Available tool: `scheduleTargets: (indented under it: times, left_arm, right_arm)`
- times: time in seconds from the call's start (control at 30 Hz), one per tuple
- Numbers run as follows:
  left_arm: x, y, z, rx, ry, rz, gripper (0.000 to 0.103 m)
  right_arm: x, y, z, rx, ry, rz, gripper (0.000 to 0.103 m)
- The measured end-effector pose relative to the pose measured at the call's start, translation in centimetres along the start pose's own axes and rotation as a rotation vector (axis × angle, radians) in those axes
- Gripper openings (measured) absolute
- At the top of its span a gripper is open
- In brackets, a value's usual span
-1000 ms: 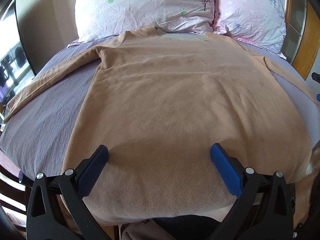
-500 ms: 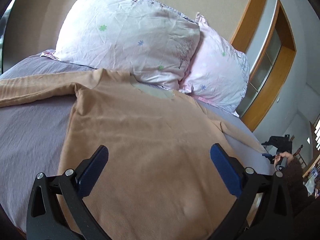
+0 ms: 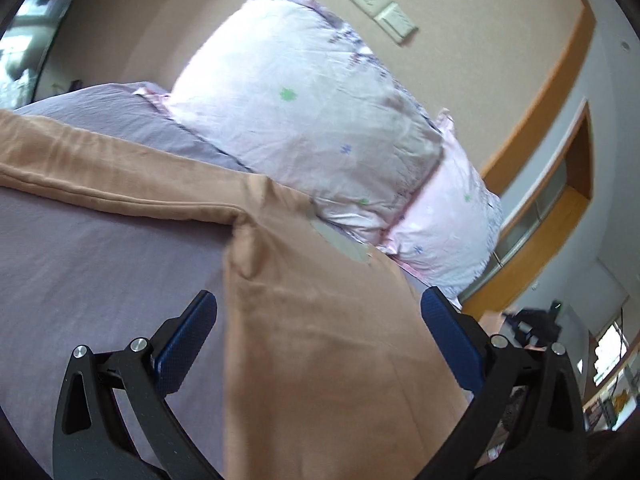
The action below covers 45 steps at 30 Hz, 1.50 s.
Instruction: Fold small clothes
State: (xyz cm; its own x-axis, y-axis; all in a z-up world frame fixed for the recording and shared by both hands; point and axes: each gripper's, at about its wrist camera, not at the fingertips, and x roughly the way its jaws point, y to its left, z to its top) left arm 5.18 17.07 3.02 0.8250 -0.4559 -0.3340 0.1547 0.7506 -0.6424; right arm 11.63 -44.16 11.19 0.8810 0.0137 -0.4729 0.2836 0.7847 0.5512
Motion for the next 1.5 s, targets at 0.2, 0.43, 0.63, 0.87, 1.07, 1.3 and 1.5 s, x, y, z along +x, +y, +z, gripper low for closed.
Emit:
scheduleTargets:
  times: [0.2, 0.43, 0.63, 0.87, 1.07, 1.3, 1.5]
  left_arm:
    - [-2.2, 3.0, 1.2, -0.122, -0.056, 0.097, 0.102]
    - [-5.2, 7.4, 3.3, -0.25, -0.115, 0.229, 0.102]
    - [-6.2, 14.1, 5.9, -0.421, -0.104, 0.332, 0.102]
    - [-6.7, 18.4, 8.1, -0.573, -0.084, 0.498, 0.096]
    - [-6.1, 19.8, 10.1, -0.629, -0.042, 0.583, 0.069]
    - [-6.1, 20.9, 10.3, -0.584, -0.048, 0.667, 0.006]
    - [-1.9, 9.2, 14.4, -0.197, -0.113, 0.59, 0.005]
  right_arm:
    - [4.3, 20.2, -10.8, -0.408, 0.268, 0.416, 0.005]
    - [9.5, 26.1, -26.2, -0.644, 0.723, 0.467, 0.048]
    - [7.7, 22.6, -19.7, -0.534, 0.543, 0.469, 0.081]
    - [6.4, 19.5, -17.1, -0.407, 0.523, 0.538, 0.085]
    - [4.6, 20.2, -17.1, -0.412, 0.5, 0.628, 0.091]
    - [4.8, 17.7, -16.5, -0.388, 0.485, 0.628, 0.094]
    - [4.5, 12.9, -13.4, -0.302, 0.396, 0.548, 0.095]
